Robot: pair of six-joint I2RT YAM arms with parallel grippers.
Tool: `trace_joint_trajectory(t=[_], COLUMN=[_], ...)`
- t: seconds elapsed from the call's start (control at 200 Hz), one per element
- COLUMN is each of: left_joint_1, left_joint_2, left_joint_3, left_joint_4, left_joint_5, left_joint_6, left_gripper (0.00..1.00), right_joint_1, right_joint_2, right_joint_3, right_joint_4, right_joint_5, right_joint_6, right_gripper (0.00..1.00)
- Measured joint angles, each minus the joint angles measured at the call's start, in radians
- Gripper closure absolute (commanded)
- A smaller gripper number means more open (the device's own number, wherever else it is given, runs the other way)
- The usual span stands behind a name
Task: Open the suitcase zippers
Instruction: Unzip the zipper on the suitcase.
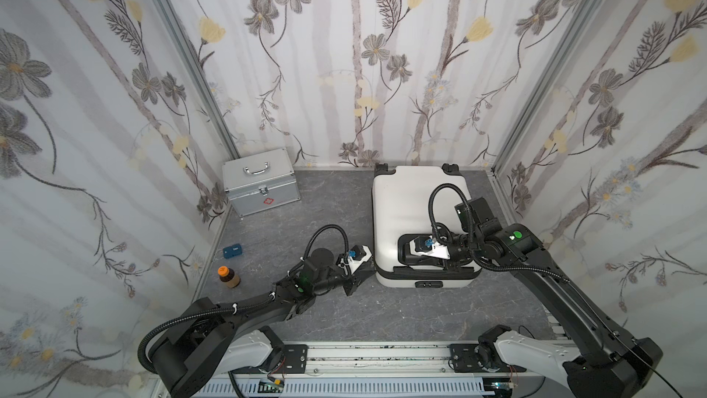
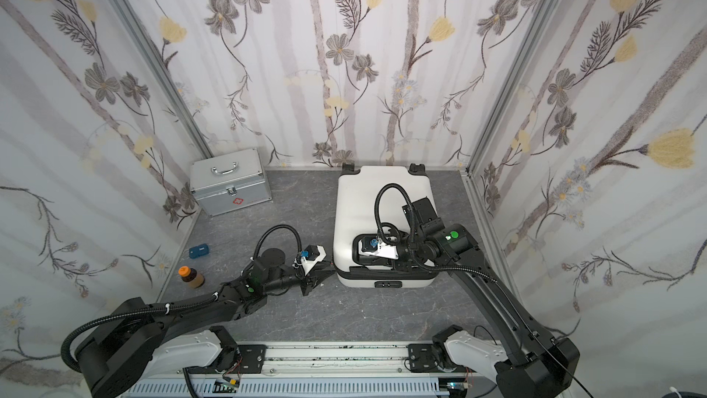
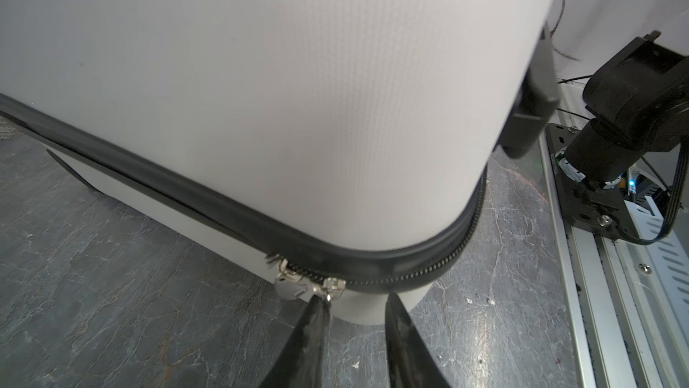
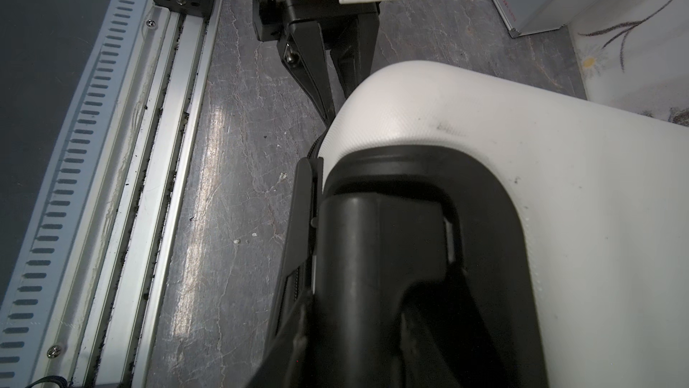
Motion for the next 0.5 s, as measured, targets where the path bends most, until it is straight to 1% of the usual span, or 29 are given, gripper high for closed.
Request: trace_joint_trajectory(t=[0.12,0.165,0.205,0.5], left_joint_1=[0.000,0.000,0.000,0.001], left_joint_2=[0.012,0.016,0.021,0.042], left_joint_3=[0.000,0.001,0.001,0.006], left_joint_4=[0.002,0.003,0.006,0.026], left_joint_5=[0.000,0.000,-0.002,-0.006], left_joint_6=[0.009,0.013,0.016,0.032], left_gripper=[0.76,0.80,0.81,0.81], right_joint_1=[0.000,0.000,0.000,0.000], right_joint_2=[0.000,0.000,0.000,-0.011], right_joint_3=[0.000,0.000,0.000,0.000], right_joint_4=[0.000,0.000,0.000,-0.008], right_joint_5=[0.000,0.000,0.000,0.000], right_joint_6=[-0.001,-0.001,-0.002,-0.027], right_gripper=[0.97,0.97,0.97,0.97])
